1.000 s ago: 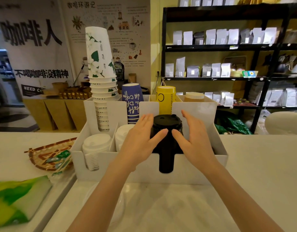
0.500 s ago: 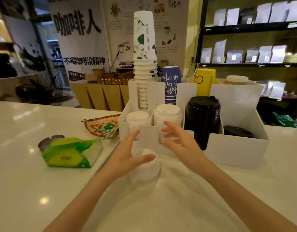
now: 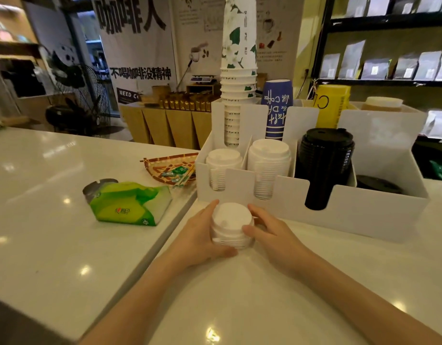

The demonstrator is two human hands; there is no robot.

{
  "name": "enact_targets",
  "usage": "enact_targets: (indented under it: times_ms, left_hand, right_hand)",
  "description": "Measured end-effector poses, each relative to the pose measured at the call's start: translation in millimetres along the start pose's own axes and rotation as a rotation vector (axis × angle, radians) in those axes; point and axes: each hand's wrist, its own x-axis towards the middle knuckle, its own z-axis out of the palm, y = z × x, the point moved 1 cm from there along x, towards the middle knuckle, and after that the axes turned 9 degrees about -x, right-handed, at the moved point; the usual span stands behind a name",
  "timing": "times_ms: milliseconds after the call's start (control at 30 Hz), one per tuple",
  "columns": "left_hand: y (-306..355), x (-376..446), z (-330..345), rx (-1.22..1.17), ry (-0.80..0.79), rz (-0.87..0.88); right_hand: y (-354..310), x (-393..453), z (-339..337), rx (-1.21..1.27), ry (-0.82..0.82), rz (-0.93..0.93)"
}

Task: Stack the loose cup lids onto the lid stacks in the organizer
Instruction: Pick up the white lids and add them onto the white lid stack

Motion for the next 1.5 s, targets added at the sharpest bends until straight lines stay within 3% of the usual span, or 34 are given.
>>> enact_targets:
  times_ms: [267,400,700,1133,1500]
  left_hand:
    - [3.1,-0.5,-8.7,-0.141,0.142,0.031]
    - [12.7,-2.2,-15.3,-0.188,0.25,0.161]
    - [51.8,34.0,-61.4,-0.141,0.436,0.371]
    - [30.1,123.7,-84.1,0.075,0.382,0.288]
    - [15.0,134.0,-77.9,0.268,0.314,0.318]
  right_hand:
    - [-0.5,5.8,-0.5,0.2,0.009,0.045]
    - [-23.9,10.0,-15.0,-0.064,0.089,-0.054]
    - [-94.1,57.0,-41.1,-0.163,0.365,-0.207]
    - [-104.5,143.8,-52.9,-0.581,0.299,-0.089]
    - [-91.2,162.4,-52.0,-0.973,0.158,0.023]
